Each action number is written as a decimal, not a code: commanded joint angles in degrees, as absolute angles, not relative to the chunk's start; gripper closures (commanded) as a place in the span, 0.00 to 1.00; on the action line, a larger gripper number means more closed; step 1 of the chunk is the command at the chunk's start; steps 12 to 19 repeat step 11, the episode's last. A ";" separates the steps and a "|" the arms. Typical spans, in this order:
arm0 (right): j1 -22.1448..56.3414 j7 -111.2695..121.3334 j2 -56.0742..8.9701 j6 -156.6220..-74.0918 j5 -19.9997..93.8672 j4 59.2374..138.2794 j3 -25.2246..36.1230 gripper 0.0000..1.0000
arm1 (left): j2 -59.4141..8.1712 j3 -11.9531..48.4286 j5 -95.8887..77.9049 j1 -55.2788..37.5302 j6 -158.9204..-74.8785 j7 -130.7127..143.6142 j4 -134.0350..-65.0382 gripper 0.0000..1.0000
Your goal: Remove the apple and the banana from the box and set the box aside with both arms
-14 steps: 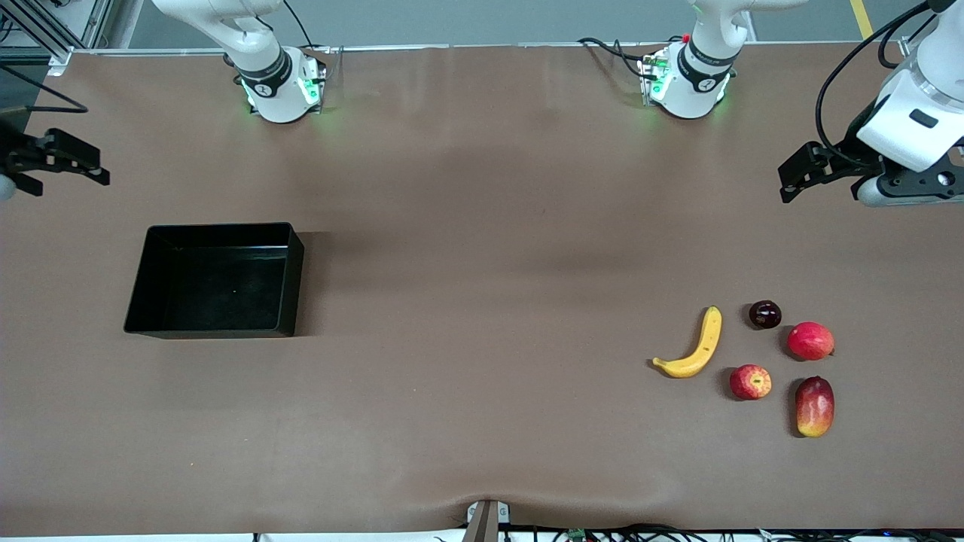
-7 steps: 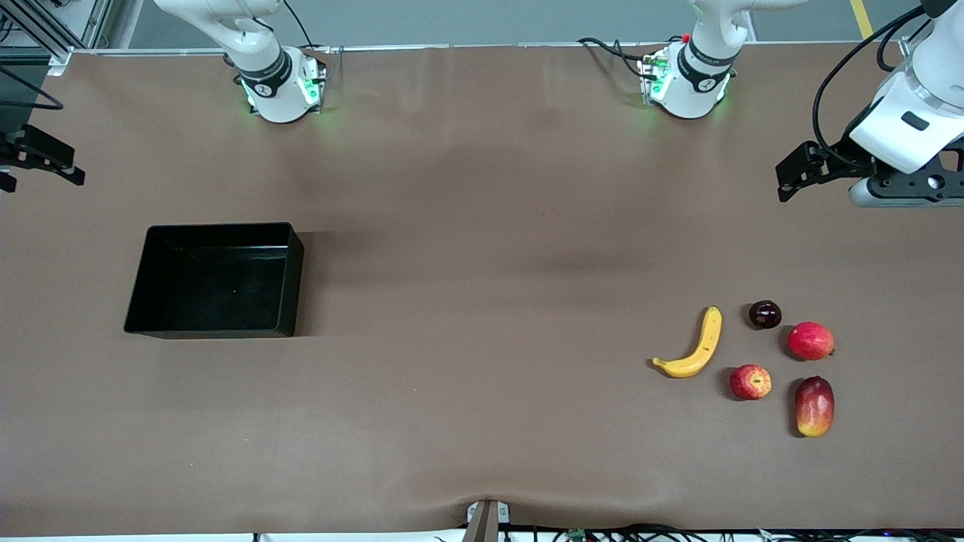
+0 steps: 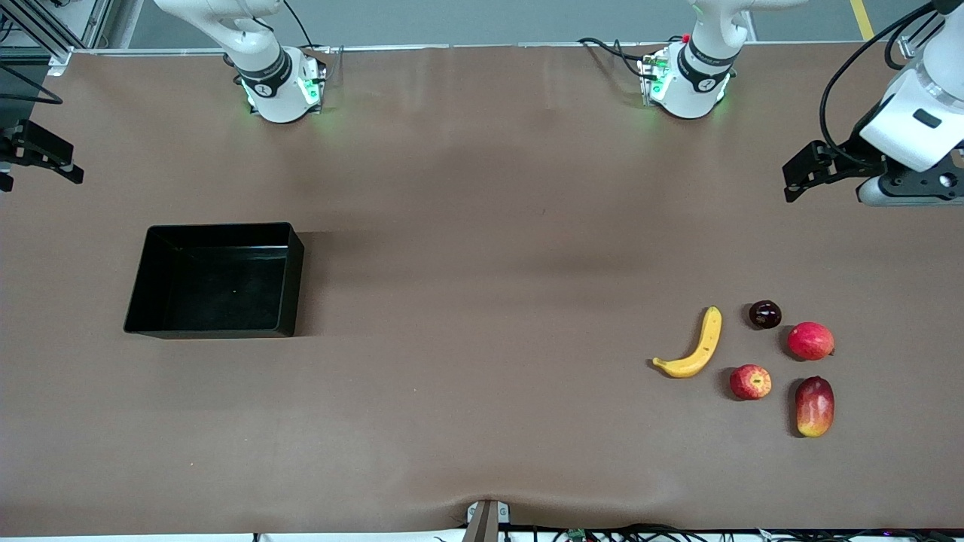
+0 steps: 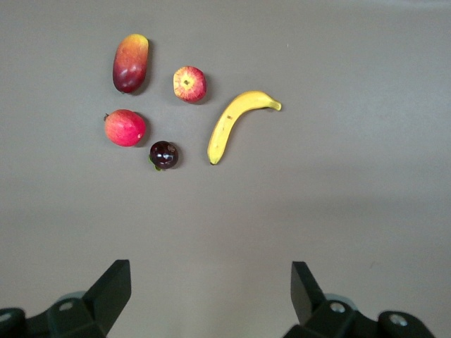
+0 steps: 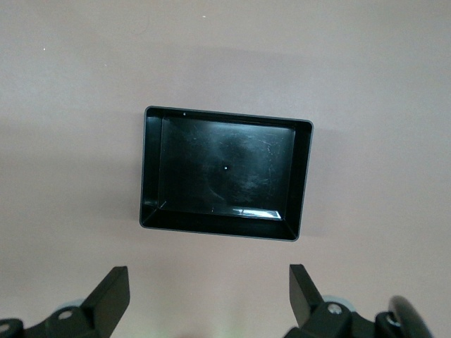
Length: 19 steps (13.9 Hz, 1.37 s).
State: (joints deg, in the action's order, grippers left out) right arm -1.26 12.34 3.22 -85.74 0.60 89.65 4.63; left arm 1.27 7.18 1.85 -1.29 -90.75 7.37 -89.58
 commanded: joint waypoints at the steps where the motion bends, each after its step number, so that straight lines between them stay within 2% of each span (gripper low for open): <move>1: -1.41 12.13 4.13 -85.60 0.09 89.82 4.31 0.00 | 1.67 7.03 1.76 -0.27 -90.62 6.42 -88.25 0.00; 19: -1.23 12.13 4.13 -85.52 0.09 89.82 4.39 0.00 | 1.14 7.29 1.84 -0.53 -90.62 6.42 -88.42 0.00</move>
